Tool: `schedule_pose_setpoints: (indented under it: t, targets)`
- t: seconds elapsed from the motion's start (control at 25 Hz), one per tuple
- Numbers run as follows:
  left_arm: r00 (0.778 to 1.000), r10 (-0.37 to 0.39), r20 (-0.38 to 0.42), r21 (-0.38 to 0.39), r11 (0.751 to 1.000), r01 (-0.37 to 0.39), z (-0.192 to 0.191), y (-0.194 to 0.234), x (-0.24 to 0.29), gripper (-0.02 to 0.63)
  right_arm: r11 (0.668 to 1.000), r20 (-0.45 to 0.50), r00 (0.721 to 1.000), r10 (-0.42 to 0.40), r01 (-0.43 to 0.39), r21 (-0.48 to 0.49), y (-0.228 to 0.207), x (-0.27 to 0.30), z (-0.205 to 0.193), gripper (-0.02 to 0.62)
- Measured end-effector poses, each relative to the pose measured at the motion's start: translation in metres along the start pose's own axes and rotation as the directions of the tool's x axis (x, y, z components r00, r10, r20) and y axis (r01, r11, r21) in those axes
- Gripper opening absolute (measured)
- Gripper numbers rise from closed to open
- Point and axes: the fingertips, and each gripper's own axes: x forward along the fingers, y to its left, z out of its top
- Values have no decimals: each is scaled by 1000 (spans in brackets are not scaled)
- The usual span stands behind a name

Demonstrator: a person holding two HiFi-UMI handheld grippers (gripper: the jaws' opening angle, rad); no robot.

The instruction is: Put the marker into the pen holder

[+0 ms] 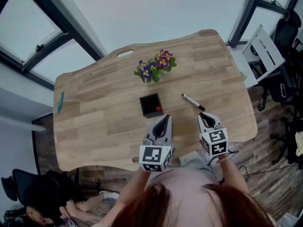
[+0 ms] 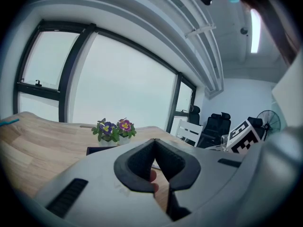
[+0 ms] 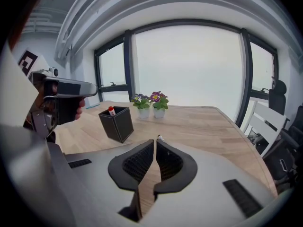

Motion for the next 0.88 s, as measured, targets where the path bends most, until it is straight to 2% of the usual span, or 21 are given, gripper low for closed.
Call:
schedule_pose_setpoints:
  t: [0.88]
  targets:
    - [988,153,-8,-32,988,-153,-18,-33,26,2,977,-102,980,169,-180,-111,-47,27,-36,29]
